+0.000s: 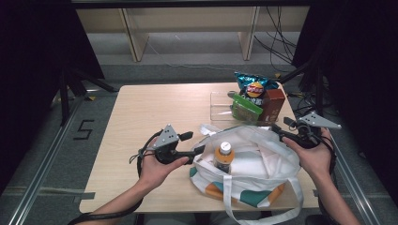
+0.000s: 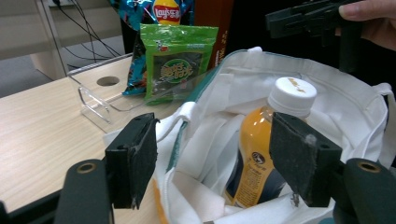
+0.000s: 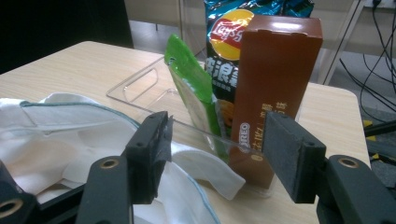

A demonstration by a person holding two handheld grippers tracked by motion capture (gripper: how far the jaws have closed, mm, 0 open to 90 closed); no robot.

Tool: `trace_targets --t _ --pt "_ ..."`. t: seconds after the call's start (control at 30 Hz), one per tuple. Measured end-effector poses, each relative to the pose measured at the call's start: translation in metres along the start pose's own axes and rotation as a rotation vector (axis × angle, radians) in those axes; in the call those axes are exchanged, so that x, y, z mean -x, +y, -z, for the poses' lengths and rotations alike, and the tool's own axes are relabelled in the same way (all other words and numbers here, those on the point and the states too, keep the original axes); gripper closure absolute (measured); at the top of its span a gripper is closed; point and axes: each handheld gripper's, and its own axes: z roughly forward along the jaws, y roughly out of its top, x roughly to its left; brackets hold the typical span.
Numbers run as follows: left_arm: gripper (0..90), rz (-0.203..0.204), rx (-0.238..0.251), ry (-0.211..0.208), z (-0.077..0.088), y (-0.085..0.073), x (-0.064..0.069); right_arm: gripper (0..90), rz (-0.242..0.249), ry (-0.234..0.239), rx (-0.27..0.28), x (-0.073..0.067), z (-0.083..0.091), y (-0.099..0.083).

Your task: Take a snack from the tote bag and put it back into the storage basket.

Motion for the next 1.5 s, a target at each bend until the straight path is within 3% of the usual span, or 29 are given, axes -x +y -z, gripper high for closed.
trace_targets --t 0.33,0.43,0.47,0.5,0.67,0.77,0.8,0.83,0.87,0.9,1.0,1.03,1.1,1.23,1.27,1.33,1.5 --pt "32.5 -0.019 -0.006 -0.051 -0.01 0.005 0.01 42.0 0.013 -0.007 0.01 0.004 0.001 0.002" --pt "33.1 -0.021 -0.008 -0.071 -0.014 0.006 0.012 41.9 -0.018 -0.001 -0.009 0.003 0.003 0.002" --pt "33.3 -0.024 -0.004 -0.079 -0.015 0.006 0.014 41.9 0.0 -0.006 -0.001 0.004 0.003 0.002" --pt "33.4 -0.028 -0.005 -0.084 -0.016 0.007 0.015 41.9 -0.025 -0.005 0.002 0.002 0.003 0.003" --pt "35.2 -0.023 -0.005 -0.118 -0.022 0.009 0.019 41.8 -0.021 -0.005 -0.005 0.002 0.002 0.002" --pt "36.6 -0.026 -0.003 -0.136 -0.027 0.01 0.022 41.7 0.008 -0.002 0.002 0.004 0.001 0.001" --pt "37.2 -0.027 -0.006 -0.135 -0.028 0.011 0.023 41.7 0.004 -0.001 0.002 0.003 0.001 0.001" --pt "37.6 -0.028 -0.005 -0.143 -0.03 0.011 0.024 41.7 -0.034 -0.003 -0.011 0.001 0.002 0.001" --pt "38.0 -0.029 -0.003 -0.151 -0.031 0.011 0.024 41.7 -0.013 -0.007 0.0 0.002 0.002 0.001" --pt "38.5 -0.032 -0.012 -0.152 -0.033 0.011 0.025 41.7 0.008 0.0 0.006 0.004 0.002 0.001" --pt "40.0 -0.039 -0.017 -0.159 -0.037 0.011 0.027 41.6 -0.015 -0.008 -0.002 0.003 0.004 0.001" --pt "40.5 -0.041 -0.019 -0.16 -0.039 0.011 0.028 41.6 0.005 -0.01 -0.004 0.005 0.004 0.001" --pt "41.4 -0.045 -0.02 -0.165 -0.041 0.011 0.029 41.5 -0.022 -0.004 -0.003 0.003 0.004 0.0" --pt "42.4 -0.052 -0.021 -0.173 -0.044 0.011 0.03 41.5 0.004 -0.001 0.002 0.006 0.004 -0.001" --pt "42.9 -0.055 -0.024 -0.169 -0.044 0.011 0.03 41.5 -0.033 -0.006 -0.011 0.004 0.006 -0.002" --pt "43.4 -0.054 -0.025 -0.167 -0.046 0.01 0.029 41.5 -0.049 -0.014 -0.011 0.002 0.006 -0.002" --pt "44.1 -0.057 -0.019 -0.18 -0.049 0.007 0.028 41.5 0.002 -0.008 0.0 0.006 0.005 -0.001"
